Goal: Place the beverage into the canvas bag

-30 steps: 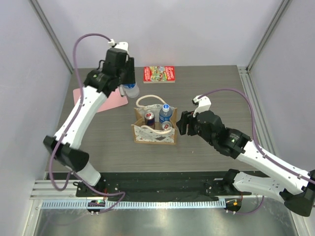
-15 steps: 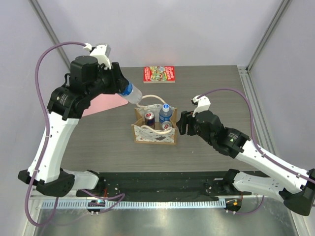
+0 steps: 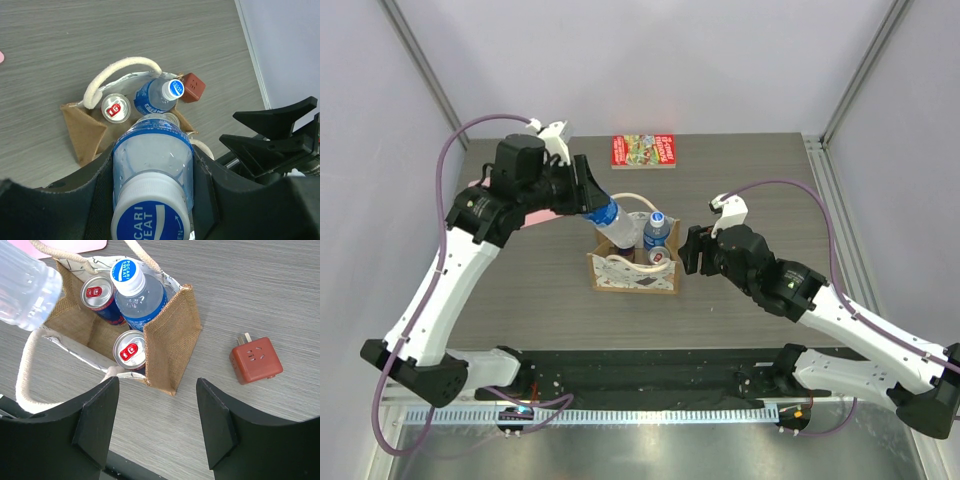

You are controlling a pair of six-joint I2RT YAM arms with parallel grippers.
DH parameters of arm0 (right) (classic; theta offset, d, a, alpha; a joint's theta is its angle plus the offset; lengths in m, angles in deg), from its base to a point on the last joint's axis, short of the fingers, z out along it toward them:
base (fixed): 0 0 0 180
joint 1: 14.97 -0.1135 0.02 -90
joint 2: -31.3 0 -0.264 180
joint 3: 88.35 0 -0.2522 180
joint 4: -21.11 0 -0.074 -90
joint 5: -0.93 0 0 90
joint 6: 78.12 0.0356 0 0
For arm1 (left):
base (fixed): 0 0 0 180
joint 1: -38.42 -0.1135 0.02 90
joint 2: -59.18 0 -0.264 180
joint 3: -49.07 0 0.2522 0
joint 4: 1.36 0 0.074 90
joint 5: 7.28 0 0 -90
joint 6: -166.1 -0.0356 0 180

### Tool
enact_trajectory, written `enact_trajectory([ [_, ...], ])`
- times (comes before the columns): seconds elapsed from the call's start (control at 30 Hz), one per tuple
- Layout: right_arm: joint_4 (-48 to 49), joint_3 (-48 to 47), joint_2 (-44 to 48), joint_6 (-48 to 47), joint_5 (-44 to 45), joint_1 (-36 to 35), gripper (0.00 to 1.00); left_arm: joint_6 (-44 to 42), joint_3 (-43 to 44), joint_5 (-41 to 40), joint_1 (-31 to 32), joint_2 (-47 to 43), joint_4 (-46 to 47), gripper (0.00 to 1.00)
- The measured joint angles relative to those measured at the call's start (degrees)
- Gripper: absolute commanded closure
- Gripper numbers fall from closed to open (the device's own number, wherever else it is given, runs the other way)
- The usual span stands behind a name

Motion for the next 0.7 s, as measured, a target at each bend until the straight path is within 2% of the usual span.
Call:
enact_trajectory([
  [0.33,-0.02,0.17,0.26,0.04,0.00,0.00,0.32,1.14,-6.19,0.22,2.14,1.77,5.90,1.00],
  [0.7,-0.04,0.46,0.98,0.02,0.00,0.00,0.32,-0.63,-12.41,-2.38,3.82,2.19,6.36,1.00],
])
